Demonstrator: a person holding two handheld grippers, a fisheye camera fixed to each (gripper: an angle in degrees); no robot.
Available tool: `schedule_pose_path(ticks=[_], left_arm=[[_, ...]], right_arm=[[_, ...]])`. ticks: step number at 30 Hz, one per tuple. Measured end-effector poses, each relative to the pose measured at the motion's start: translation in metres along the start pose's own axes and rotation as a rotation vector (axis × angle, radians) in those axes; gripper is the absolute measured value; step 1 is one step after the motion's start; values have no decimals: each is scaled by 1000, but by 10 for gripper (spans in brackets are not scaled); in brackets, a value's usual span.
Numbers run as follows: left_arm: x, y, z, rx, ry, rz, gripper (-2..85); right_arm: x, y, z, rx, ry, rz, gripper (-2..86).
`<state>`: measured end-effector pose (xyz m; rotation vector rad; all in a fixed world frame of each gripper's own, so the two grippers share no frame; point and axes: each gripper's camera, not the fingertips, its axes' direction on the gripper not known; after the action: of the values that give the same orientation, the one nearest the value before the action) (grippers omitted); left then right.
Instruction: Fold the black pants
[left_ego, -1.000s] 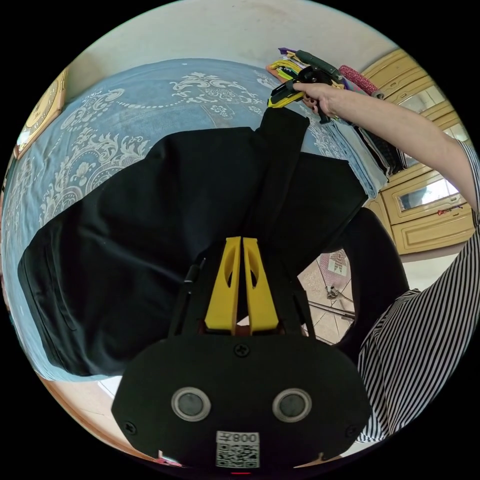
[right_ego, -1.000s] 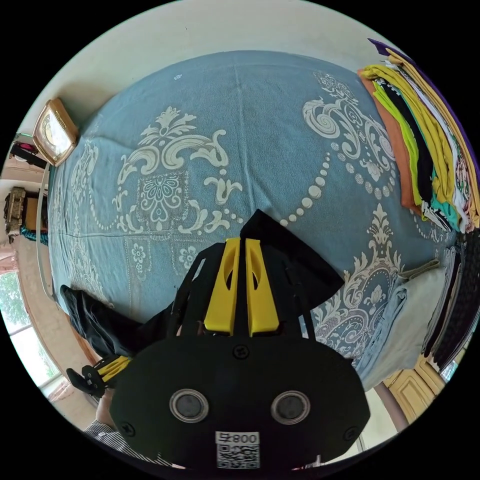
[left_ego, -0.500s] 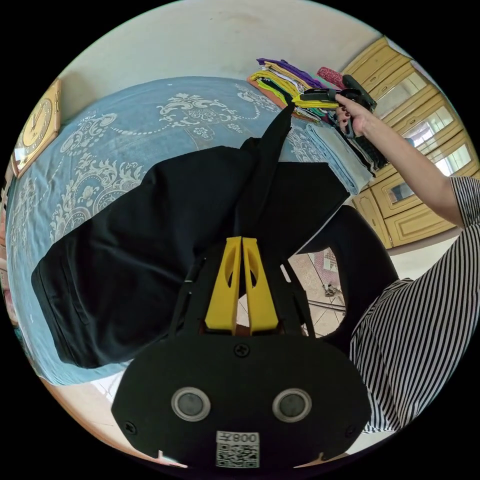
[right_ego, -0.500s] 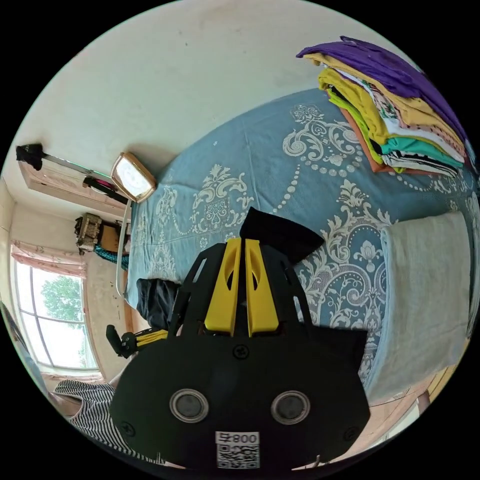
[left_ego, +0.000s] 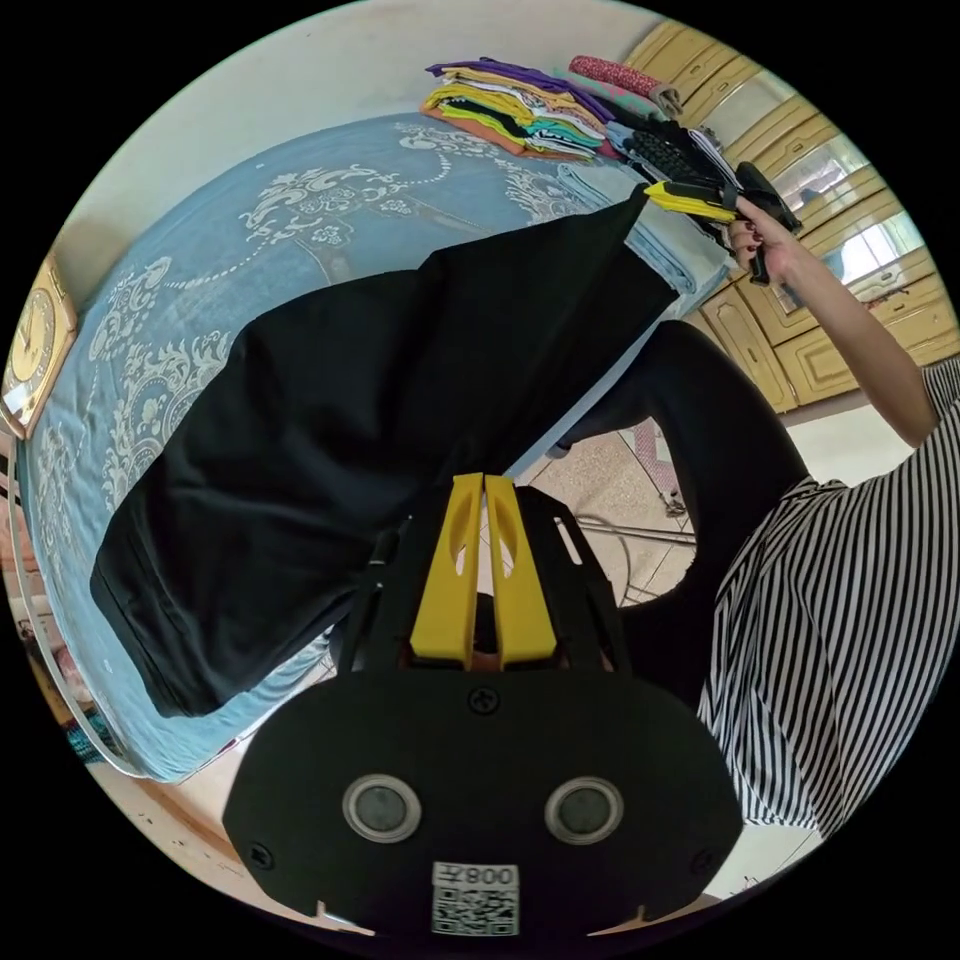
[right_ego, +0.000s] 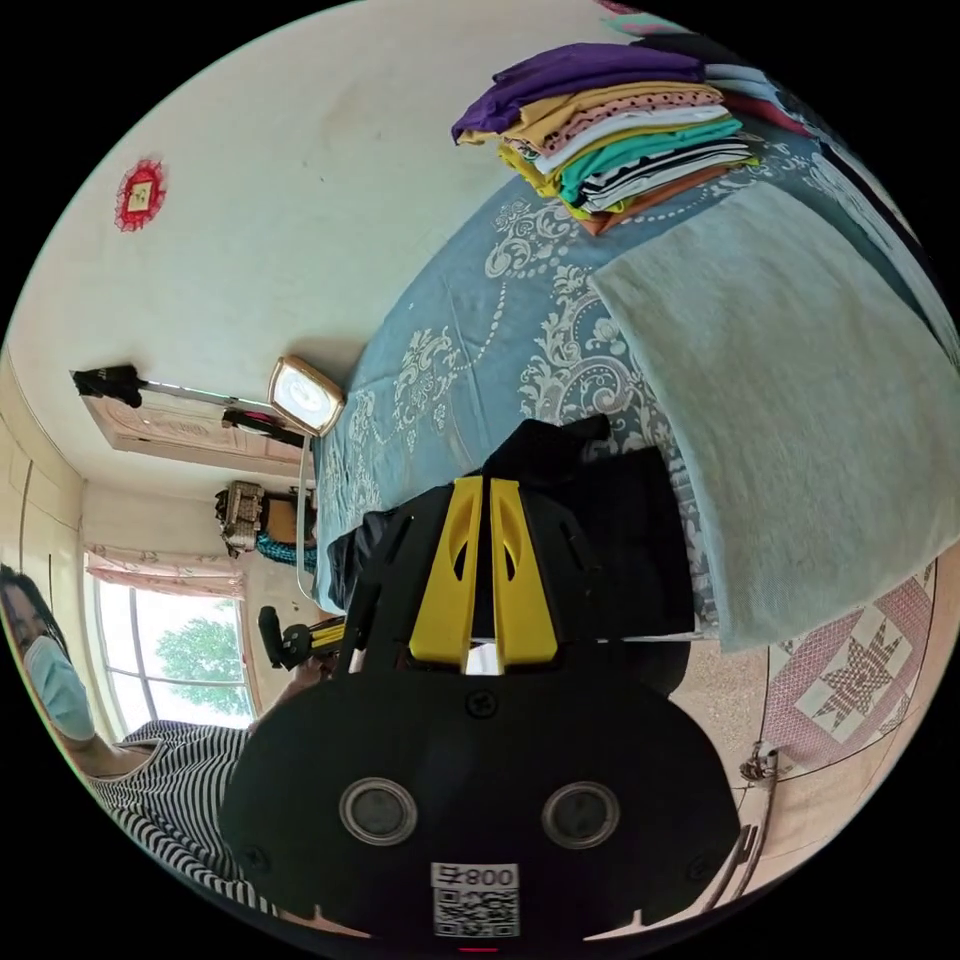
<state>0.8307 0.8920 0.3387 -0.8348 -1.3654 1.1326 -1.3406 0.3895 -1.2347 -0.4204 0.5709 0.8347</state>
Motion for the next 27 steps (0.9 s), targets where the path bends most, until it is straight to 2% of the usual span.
schedule_pose_path(ticks=[8,12,17,22,27], left_arm=[[32,-58,6,-148,25,-14,8],[56,-91,-3,-231,36,49,16],[93,-158,-41,-93,94,142,26],[138,-283,-53,33,132,250,38],[177,-391,-30,-26,123,305,52]], right_arm=[[86,62,20,-2,-21,68,8],[134,92,35,5,-48,130,7],[174,118,54,11,-79,162,7],[200,138,69,21,-95,160,7],[216,155,84,15,-62,126,8]])
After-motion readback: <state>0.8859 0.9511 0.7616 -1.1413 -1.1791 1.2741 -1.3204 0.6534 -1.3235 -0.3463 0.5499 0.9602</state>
